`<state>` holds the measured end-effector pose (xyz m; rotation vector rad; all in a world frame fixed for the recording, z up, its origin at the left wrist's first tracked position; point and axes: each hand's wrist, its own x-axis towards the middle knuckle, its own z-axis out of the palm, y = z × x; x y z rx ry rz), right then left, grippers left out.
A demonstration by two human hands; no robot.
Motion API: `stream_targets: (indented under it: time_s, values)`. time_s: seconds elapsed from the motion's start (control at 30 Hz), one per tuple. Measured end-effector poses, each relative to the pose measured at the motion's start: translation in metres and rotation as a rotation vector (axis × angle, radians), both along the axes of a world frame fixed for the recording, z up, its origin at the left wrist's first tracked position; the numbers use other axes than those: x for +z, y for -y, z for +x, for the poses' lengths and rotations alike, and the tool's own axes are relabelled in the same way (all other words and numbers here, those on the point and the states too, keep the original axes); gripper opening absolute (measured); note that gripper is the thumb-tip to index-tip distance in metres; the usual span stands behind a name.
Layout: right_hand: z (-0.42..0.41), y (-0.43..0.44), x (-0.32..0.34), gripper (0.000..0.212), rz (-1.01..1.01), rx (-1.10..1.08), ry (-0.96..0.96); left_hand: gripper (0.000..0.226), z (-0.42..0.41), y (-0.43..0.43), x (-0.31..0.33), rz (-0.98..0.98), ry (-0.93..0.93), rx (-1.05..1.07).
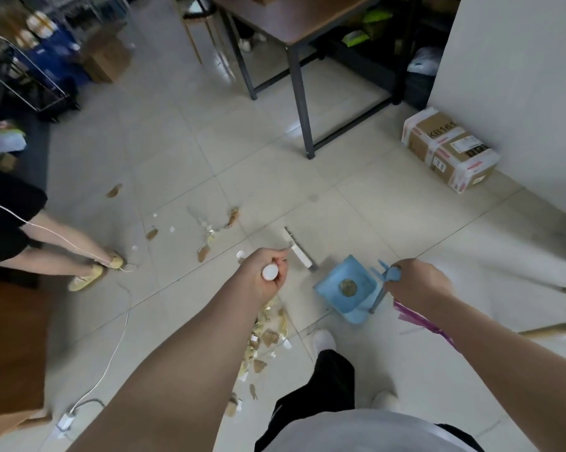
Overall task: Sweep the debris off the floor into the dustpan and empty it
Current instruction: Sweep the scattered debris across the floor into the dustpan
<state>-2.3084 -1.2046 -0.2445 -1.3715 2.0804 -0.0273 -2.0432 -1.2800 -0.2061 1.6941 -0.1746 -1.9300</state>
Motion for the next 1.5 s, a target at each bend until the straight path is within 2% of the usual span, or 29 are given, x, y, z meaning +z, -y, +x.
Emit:
stream_targets:
  time_s: [0.07,0.17,0.27,0.4,0.57,0.8,1.07,1.33,1.5]
  values:
    - [-0.004,0.018,0.0,0.013,-0.002,0.002,-0.02,0.007,-0.012,0.014,-0.003,0.02,0.027,-0.108]
    - [-0.011,0.048,-0.005,0.013,-0.006,-0.006,-0.046,0.004,-0.026,0.044,-0.014,0.036,0.201,-0.33]
    - [-0.017,0.086,-0.011,0.012,0.015,-0.019,-0.066,0.007,-0.046,0.09,-0.025,-0.022,0.258,-0.395]
    - [-0.019,0.141,-0.014,0.012,0.055,-0.029,-0.098,0.014,-0.061,0.151,-0.039,0.0,0.233,-0.423]
    - [-0.016,0.208,-0.013,0.013,0.088,0.008,-0.126,0.014,-0.045,0.229,-0.044,0.017,0.288,-0.418]
    - [-0.005,0.283,-0.016,0.014,0.082,0.078,-0.087,0.005,0.004,0.284,-0.041,0.147,0.257,-0.19]
    - [0.01,0.361,-0.018,0.009,0.031,0.358,-0.08,0.007,0.047,0.255,-0.041,0.309,0.24,0.029]
    - [0.002,0.421,-0.013,0.006,0.026,0.581,-0.021,0.004,0.017,0.201,-0.039,0.33,0.243,0.32]
    - [-0.007,0.449,-0.004,0.008,0.017,0.631,0.001,0.006,-0.008,0.241,-0.024,0.24,0.294,0.37]
